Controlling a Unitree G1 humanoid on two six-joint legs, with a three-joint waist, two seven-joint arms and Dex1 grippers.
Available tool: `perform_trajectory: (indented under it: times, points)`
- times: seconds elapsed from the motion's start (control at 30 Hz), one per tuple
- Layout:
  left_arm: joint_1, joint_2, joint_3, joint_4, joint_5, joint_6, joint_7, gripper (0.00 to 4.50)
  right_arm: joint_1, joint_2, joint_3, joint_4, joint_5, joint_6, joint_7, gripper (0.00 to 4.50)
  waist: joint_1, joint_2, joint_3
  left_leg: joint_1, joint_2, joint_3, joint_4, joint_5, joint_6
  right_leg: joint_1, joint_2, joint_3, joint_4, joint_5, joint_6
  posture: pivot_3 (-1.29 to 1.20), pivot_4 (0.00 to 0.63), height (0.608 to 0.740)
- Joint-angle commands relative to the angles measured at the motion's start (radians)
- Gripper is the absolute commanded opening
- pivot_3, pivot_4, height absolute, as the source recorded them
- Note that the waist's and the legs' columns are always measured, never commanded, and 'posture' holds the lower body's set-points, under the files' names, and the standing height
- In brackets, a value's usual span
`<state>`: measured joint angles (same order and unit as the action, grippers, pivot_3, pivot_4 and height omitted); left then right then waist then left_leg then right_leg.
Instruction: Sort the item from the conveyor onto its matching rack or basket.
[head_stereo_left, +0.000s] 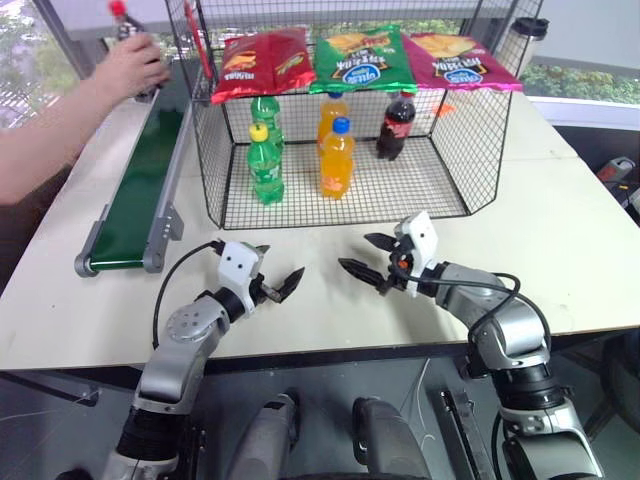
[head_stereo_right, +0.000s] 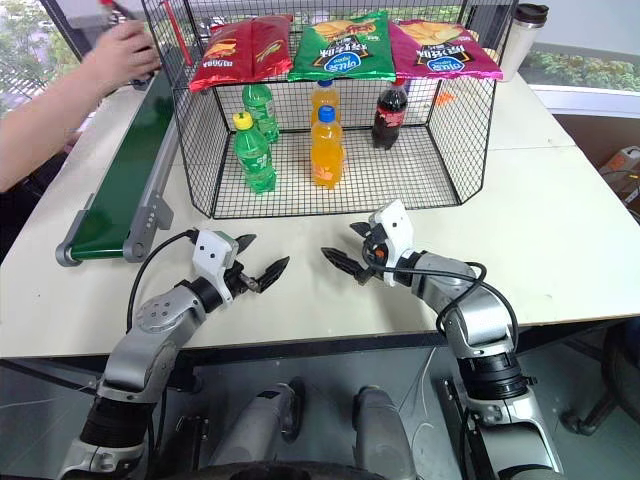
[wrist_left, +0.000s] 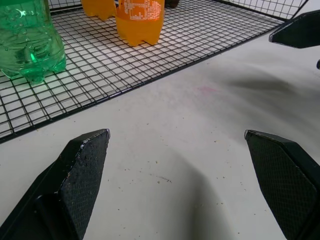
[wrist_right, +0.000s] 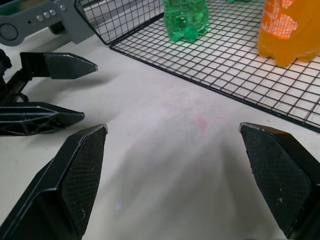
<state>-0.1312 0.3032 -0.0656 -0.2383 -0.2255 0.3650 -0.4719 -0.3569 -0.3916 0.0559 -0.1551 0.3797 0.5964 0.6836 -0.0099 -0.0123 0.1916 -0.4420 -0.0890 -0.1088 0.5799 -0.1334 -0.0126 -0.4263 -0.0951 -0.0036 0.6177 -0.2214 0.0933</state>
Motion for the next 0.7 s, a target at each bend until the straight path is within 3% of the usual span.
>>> perform_trajectory:
  times: [0.03, 0.4, 0.7]
  points:
    - [-0.028, 0.004, 0.003, -0.015, 0.006, -0.014, 0.001, 4.50, -0.027, -0.002, -0.011, -0.062, 0.031, 0.003, 0.011, 4.37, 0.000, 0.000, 0.000, 0.000, 0.000, 0.000, 0.000, 0.000, 0.000, 0.000, 0.000, 0.000, 0.000, 0.000, 0.000, 0.00, 0.150, 0.738]
    - [-0.051, 0.052, 0.041, -0.073, -0.039, 0.024, -0.033, 4.50, -0.051, -0.059, 0.012, -0.171, 0.102, 0.065, 0.100, 4.37, -0.001, 0.000, 0.000, 0.000, 0.000, 0.000, 0.000, 0.000, 0.000, 0.000, 0.000, 0.000, 0.000, 0.000, 0.000, 0.00, 0.150, 0.738]
    - [-0.103, 0.143, 0.182, -0.242, -0.124, 0.145, -0.008, 4.50, -0.119, -0.073, 0.041, -0.182, 0.140, 0.073, 0.169, 4.37, -0.001, 0.000, 0.000, -0.001, 0.000, 0.000, -0.001, 0.000, 0.000, 0.000, 0.000, -0.001, -0.001, 0.000, 0.000, 0.00, 0.150, 0.738]
